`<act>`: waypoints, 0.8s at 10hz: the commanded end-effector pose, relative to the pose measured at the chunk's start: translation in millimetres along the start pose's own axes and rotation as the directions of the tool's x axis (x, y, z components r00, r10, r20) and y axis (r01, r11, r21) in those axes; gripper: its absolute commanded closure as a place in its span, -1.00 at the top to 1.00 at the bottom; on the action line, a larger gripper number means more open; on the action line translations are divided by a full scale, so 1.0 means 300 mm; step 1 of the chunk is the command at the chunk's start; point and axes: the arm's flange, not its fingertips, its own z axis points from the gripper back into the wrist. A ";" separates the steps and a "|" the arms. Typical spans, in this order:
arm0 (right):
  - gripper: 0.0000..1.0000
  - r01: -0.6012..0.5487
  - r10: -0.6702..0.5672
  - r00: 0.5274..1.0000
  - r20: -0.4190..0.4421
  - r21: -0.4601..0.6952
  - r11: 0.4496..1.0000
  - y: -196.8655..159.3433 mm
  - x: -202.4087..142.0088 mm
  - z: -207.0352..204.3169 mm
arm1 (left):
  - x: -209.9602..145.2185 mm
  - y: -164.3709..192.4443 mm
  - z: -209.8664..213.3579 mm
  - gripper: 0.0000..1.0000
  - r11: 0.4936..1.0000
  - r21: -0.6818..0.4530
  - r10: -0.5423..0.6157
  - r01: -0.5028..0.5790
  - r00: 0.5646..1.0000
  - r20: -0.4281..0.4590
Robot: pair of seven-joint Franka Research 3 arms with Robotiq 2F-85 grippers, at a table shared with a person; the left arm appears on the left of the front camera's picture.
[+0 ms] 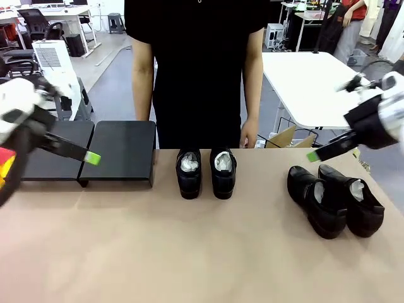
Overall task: Organize the shoes by placing them on the stand.
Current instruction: Pick up one Shoe and place it in the middle of the table.
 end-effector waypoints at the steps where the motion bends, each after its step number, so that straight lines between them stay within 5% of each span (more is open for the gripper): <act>1: 1.00 0.032 -0.038 0.997 0.065 0.092 0.995 -0.068 -0.152 0.141 | -0.092 0.116 0.107 1.00 0.997 -0.053 0.051 -0.048 0.997 0.059; 3: 1.00 0.049 -0.064 0.993 0.099 0.146 0.988 -0.153 -0.214 0.220 | -0.162 0.209 0.202 1.00 0.993 -0.061 0.105 -0.100 0.990 0.097; 8: 1.00 0.126 -0.147 0.981 0.124 0.158 0.979 -0.233 -0.259 0.239 | -0.169 0.183 0.245 1.00 0.992 -0.127 0.034 -0.018 0.992 0.125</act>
